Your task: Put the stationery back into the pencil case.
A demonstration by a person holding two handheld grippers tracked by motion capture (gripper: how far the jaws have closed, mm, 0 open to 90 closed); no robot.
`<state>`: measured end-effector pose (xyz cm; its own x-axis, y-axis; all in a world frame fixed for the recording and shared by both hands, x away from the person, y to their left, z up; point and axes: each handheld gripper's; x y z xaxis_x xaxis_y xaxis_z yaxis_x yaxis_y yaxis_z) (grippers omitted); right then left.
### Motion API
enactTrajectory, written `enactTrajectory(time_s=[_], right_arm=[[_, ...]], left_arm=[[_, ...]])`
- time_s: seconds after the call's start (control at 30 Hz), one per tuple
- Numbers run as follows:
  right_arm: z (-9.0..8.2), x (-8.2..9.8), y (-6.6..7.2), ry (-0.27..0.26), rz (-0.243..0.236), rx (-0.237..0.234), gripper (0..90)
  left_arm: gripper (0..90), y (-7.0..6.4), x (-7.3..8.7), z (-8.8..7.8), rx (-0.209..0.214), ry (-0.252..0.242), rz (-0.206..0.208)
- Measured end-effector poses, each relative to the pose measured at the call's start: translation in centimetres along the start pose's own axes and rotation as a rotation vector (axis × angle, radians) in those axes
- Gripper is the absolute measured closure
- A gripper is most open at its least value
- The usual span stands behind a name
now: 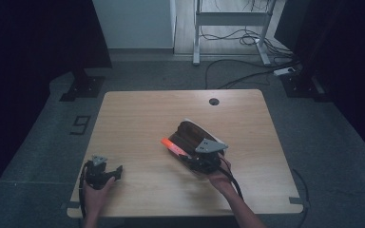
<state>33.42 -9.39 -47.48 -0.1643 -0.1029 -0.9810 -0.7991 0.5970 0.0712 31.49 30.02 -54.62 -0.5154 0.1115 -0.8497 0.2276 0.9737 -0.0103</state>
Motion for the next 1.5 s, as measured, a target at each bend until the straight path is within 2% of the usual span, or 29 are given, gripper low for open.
enactTrajectory(time_s=[0.43,0.67,0.93,1.23,1.5], right_arm=[[-0.7,-0.3,-1.1,-0.011,0.005,0.019,65.0],[-1.5,-0.6,-2.2,-0.020,0.005,0.041,65.0],[-1.9,-0.6,-3.3,-0.002,-0.015,0.064,64.9],[-2.4,0.0,-5.3,0.020,0.010,0.116,65.0],[-2.5,0.3,-5.8,0.048,0.001,0.152,65.0]], left_arm=[[19.3,0.0,0.0,0.0,0.000,0.000,0.000],[19.3,0.0,0.0,0.0,0.000,0.000,0.000],[19.3,0.0,0.0,0.0,0.000,0.000,0.000],[19.3,0.0,0.0,0.0,0.000,0.000,0.000],[19.3,0.0,0.0,0.0,0.000,0.000,0.000]])
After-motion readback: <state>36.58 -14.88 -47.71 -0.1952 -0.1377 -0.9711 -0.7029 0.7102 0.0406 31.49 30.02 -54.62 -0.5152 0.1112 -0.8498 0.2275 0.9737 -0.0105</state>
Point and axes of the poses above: each handheld gripper's, and its own axes: z roughly forward along the jaws, x roughly out of its underside, y roughly to its left, and after that the axes turned 14 degrees about -y, right-handed
